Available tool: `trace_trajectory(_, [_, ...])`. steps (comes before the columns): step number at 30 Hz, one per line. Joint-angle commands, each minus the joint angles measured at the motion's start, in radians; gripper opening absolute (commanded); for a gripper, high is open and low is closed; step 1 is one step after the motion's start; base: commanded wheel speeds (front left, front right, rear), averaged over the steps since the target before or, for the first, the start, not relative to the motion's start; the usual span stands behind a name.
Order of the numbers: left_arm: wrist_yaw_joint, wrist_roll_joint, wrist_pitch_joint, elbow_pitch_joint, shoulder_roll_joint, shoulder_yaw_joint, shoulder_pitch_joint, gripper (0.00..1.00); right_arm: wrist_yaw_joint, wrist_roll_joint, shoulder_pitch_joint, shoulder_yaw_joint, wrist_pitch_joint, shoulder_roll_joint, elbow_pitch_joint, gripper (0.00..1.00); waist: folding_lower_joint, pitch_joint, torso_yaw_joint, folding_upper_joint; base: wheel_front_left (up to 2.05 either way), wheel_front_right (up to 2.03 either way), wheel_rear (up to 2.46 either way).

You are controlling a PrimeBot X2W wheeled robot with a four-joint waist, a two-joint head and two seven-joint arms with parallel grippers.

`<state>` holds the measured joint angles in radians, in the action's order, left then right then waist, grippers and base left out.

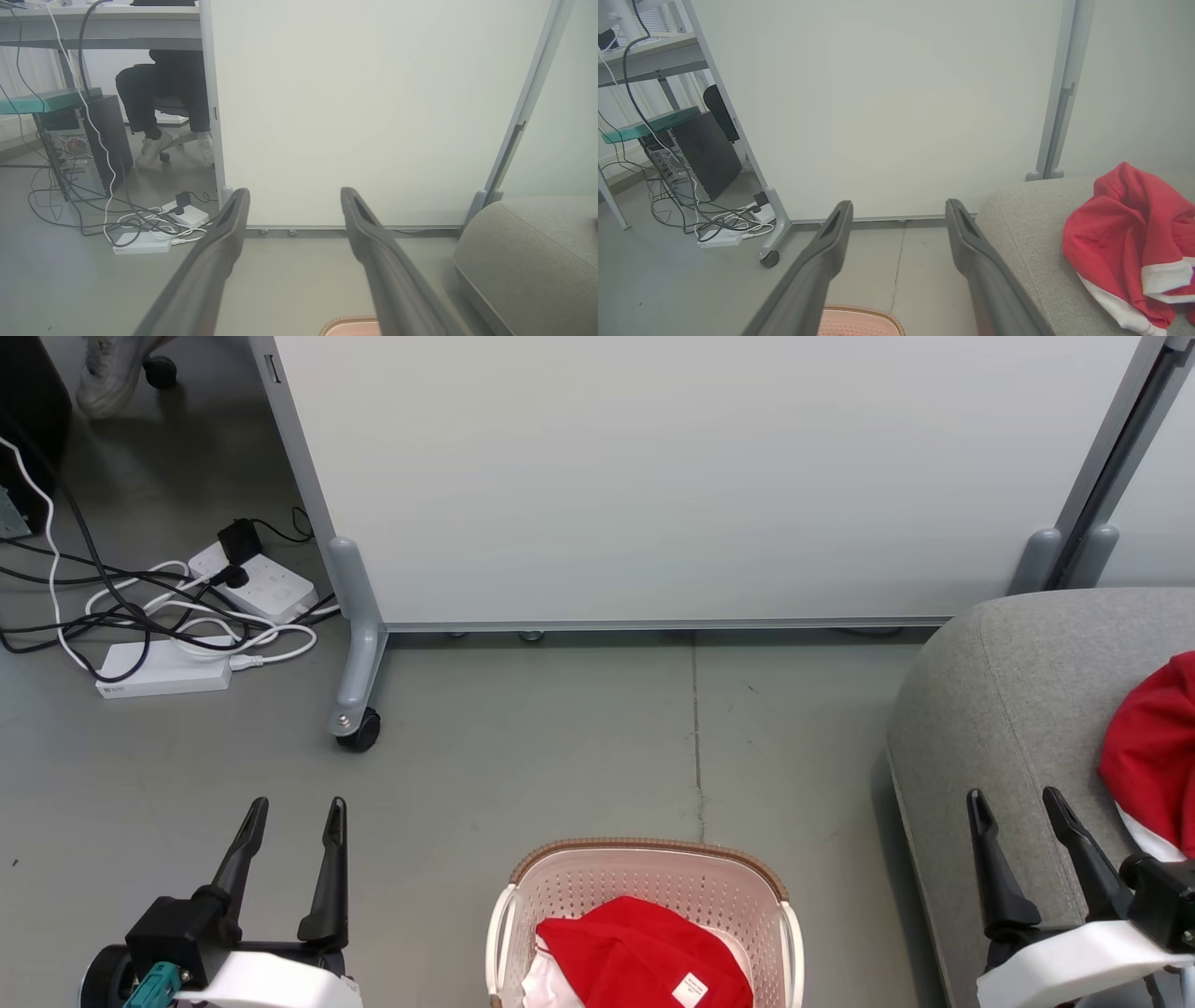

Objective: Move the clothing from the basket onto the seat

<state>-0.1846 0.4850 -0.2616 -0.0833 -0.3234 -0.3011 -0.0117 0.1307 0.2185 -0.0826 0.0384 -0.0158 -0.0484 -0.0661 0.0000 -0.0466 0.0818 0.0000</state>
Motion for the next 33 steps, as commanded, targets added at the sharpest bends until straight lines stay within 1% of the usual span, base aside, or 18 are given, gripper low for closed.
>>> trace_trajectory(1, [0.006, -0.002, -0.004, -0.004, 0.001, 0.001, 0.015, 1.0, 0.0, 0.002, -0.003, 0.004, 0.008, -0.005, -0.001, 1.0, 0.0, 0.0, 0.001, 0.0, 0.0, 0.0, 0.0])
trace_trajectory(8, [0.007, -0.013, -0.004, -0.002, 0.005, -0.014, 0.038, 1.0, 0.0, 0.002, 0.004, 0.008, 0.006, -0.005, -0.013, 1.0, 0.0, 0.015, 0.007, 0.0, 0.0, 0.0, 0.0])
trace_trajectory(12, [0.016, -0.019, -0.002, -0.005, 0.018, -0.029, 0.085, 1.0, 0.0, 0.001, 0.019, 0.008, 0.002, -0.005, -0.037, 1.0, 0.0, 0.046, 0.002, 0.0, 0.0, 0.0, 0.0])
trace_trajectory(17, [0.045, -0.029, 0.007, -0.032, 0.056, -0.069, 0.195, 1.0, 0.0, -0.004, 0.074, 0.006, 0.0, -0.005, -0.089, 1.0, 0.0, 0.164, -0.023, 0.0, 0.0, 0.0, 0.0])
trace_trajectory(21, [0.081, -0.042, 0.012, -0.12, 0.108, -0.12, 0.303, 1.0, 0.0, -0.007, 0.138, -0.001, 0.001, -0.005, -0.124, 1.0, 0.0, 0.282, -0.059, 0.0, 0.0, 0.0, 0.0])
trace_trajectory(25, [0.126, -0.054, 0.017, -0.244, 0.163, -0.176, 0.409, 1.0, 0.0, -0.007, 0.204, -0.01, 0.011, -0.005, -0.145, 1.0, 0.0, 0.402, -0.102, 0.0, 0.0, 0.0, 0.0])
trace_trajectory(26, [0.126, -0.054, 0.017, -0.244, 0.163, -0.176, 0.409, 1.0, 0.0, -0.007, 0.204, -0.01, 0.011, -0.005, -0.145, 1.0, 0.0, 0.402, -0.102, 0.0, 0.0, 0.0, 0.0])
trace_trajectory(27, [0.147, -0.065, 0.02, -0.312, 0.187, -0.201, 0.458, 1.0, 0.0, -0.004, 0.238, -0.017, 0.022, -0.005, -0.155, 1.0, 0.0, 0.46, -0.126, 0.0, 0.0, 0.0, 0.0])
trace_trajectory(28, [0.147, -0.065, 0.02, -0.312, 0.187, -0.201, 0.458, 1.0, 0.0, -0.004, 0.238, -0.017, 0.022, -0.005, -0.155, 1.0, 0.0, 0.46, -0.126, 0.0, 0.0, 0.0, 0.0])
trace_trajectory(33, [0.194, -0.081, 0.022, -0.489, 0.223, -0.249, 0.573, 1.0, 0.0, 0.012, 0.305, -0.038, 0.053, -0.004, -0.168, 1.0, 0.0, 0.593, -0.187, 0.0, 0.0, 0.0, 0.0])
